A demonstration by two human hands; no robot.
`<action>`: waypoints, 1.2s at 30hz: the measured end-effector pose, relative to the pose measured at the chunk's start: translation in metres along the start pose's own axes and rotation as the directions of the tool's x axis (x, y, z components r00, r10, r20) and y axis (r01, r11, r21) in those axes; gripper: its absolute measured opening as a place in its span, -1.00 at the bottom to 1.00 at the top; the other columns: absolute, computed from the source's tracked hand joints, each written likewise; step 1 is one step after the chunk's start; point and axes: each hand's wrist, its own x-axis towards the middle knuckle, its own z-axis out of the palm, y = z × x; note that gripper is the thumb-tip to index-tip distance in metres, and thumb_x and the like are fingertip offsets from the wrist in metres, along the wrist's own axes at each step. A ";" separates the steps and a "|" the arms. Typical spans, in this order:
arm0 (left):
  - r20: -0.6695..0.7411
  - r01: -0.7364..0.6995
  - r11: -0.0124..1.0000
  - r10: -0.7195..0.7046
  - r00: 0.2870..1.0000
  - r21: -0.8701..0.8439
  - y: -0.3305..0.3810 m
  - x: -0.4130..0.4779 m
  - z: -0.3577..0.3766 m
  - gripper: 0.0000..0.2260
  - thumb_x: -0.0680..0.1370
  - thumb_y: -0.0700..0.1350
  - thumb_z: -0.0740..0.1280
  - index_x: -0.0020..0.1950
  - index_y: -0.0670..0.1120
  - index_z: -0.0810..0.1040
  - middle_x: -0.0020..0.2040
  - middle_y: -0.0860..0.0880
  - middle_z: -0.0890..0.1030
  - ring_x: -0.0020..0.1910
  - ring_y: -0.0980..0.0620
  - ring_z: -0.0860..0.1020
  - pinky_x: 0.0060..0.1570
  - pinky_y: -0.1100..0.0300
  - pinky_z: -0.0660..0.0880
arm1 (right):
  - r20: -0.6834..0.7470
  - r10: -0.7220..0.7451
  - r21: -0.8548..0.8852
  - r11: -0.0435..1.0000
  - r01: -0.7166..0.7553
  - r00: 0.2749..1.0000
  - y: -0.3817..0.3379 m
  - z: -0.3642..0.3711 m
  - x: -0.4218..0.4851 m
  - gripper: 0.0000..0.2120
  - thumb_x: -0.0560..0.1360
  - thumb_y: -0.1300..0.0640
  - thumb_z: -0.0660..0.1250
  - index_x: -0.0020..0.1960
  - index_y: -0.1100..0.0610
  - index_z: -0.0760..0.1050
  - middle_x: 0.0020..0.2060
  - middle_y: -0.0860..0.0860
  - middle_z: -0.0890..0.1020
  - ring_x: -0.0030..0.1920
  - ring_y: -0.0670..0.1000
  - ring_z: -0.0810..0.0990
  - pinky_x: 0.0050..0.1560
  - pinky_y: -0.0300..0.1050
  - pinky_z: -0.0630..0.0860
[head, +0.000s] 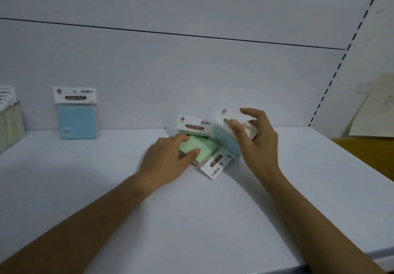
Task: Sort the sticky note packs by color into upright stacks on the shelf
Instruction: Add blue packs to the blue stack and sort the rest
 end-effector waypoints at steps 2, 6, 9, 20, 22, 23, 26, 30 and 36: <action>0.027 0.021 0.988 -0.018 0.999 -0.150 0.000 0.001 -0.002 -0.61 0.47 0.09 0.35 0.27 0.05 0.45 0.17 0.03 0.57 0.06 -0.01 0.54 0.09 0.05 0.47 | 0.221 0.085 0.202 0.971 -0.131 0.972 0.000 0.005 -0.003 -0.65 0.45 -0.29 0.19 0.08 -0.10 0.51 -0.31 -0.05 0.66 -0.29 -0.10 0.63 -0.29 -0.31 0.49; 0.041 0.095 0.828 -0.087 0.995 -0.553 -0.002 0.003 -0.010 -0.46 0.38 -0.21 0.49 0.32 -0.04 0.44 0.12 0.00 0.57 0.06 0.00 0.57 0.08 0.03 0.54 | 0.312 0.128 0.094 0.982 -0.164 0.942 0.010 0.013 -0.006 -0.84 0.55 0.06 0.22 -0.08 -0.11 0.55 -0.26 -0.07 0.67 -0.25 -0.15 0.60 -0.20 -0.20 0.55; 0.028 0.150 0.706 -0.182 0.983 -0.692 -0.005 0.004 -0.011 -0.64 0.40 -0.26 0.46 0.17 -0.04 0.55 -0.02 0.00 0.65 -0.07 0.02 0.62 -0.04 0.09 0.59 | 0.449 0.083 -0.195 0.981 0.007 0.889 0.020 0.010 -0.006 -0.82 0.51 0.15 0.28 0.04 -0.08 0.55 -0.08 -0.17 0.62 -0.11 -0.27 0.55 -0.15 -0.41 0.47; -0.055 0.170 0.484 -0.416 0.908 -0.858 -0.009 0.012 -0.013 -0.65 0.41 -0.29 0.45 0.15 -0.14 0.46 -0.04 -0.03 0.61 -0.12 0.03 0.60 -0.05 0.15 0.56 | 0.765 0.321 -0.471 0.870 0.145 0.559 0.005 0.003 -0.011 0.18 0.08 -0.43 0.44 0.52 -0.05 -0.01 0.53 -0.11 -0.05 0.51 -0.04 -0.08 0.48 -0.01 -0.03; -0.071 0.152 0.447 -0.443 0.893 -0.882 -0.009 0.012 -0.015 -0.66 0.41 -0.30 0.44 0.12 -0.14 0.44 -0.05 -0.03 0.60 -0.14 0.04 0.60 -0.07 0.15 0.56 | 0.740 0.307 -0.437 0.896 0.082 0.599 0.004 0.001 -0.011 0.06 0.17 -0.33 0.48 0.51 -0.04 0.07 0.51 -0.08 0.03 0.50 -0.02 0.02 0.45 -0.05 0.07; -0.084 0.139 0.434 -0.456 0.886 -0.890 -0.010 0.013 -0.015 -0.67 0.41 -0.30 0.44 0.10 -0.13 0.43 -0.06 -0.02 0.60 -0.15 0.04 0.60 -0.09 0.15 0.56 | 0.711 0.275 -0.401 0.914 0.052 0.648 0.004 0.001 -0.011 -0.07 0.23 -0.27 0.48 0.48 -0.03 0.18 0.47 -0.06 0.17 0.46 -0.02 0.16 0.41 -0.09 0.18; -0.121 0.127 0.467 -0.466 0.877 -0.875 -0.012 0.013 -0.013 -0.74 0.42 -0.27 0.42 0.00 -0.08 0.42 -0.10 0.01 0.59 -0.16 0.06 0.57 -0.14 0.17 0.52 | 0.523 0.174 -0.284 0.959 -0.021 0.835 -0.001 0.004 -0.014 -0.58 0.37 -0.20 0.36 0.19 -0.13 0.49 0.16 -0.17 0.54 0.15 -0.10 0.51 0.15 -0.09 0.44; -0.145 0.138 0.530 -0.456 0.878 -0.837 -0.014 0.013 -0.009 -0.85 0.46 -0.22 0.33 -0.03 -0.04 0.45 -0.15 0.06 0.57 -0.19 0.06 0.54 -0.23 0.20 0.45 | 0.295 0.402 0.258 0.840 -0.477 0.867 -0.015 0.001 -0.003 -0.62 0.49 -0.29 0.14 -0.04 -0.06 0.57 -0.17 0.05 0.70 -0.21 0.13 0.69 -0.40 -0.16 0.53; -0.134 0.160 0.554 -0.452 0.882 -0.817 -0.009 0.012 -0.010 -0.88 0.49 -0.21 0.25 -0.14 -0.02 0.52 -0.14 0.01 0.62 -0.18 0.02 0.56 -0.16 0.14 0.46 | 0.528 0.491 0.440 0.540 -0.717 0.693 -0.011 -0.001 -0.002 -0.41 0.20 -0.42 0.32 -0.04 0.03 0.63 -0.14 0.14 0.71 -0.31 0.13 0.69 -0.53 -0.19 0.49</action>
